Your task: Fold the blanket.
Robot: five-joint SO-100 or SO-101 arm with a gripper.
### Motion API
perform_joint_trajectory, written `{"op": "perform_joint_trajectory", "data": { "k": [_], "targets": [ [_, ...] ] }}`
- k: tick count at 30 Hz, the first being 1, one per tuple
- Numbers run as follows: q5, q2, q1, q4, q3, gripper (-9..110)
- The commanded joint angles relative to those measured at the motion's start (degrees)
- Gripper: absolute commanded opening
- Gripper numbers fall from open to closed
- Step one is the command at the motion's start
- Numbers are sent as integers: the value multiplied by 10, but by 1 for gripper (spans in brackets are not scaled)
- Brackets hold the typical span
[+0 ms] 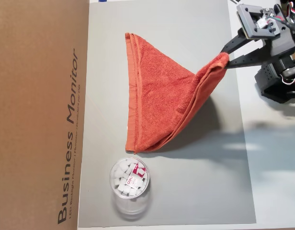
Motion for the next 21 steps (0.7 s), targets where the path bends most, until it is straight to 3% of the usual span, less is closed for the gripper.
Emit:
{"op": "perform_joint_trajectory", "data": {
  "k": [1,9,21],
  "targets": [
    [26,-23,37,-11,-40,0],
    [88,-108,121,-18,-86,0],
    [99,-248,183,-165,-91,0]
  ]
}}
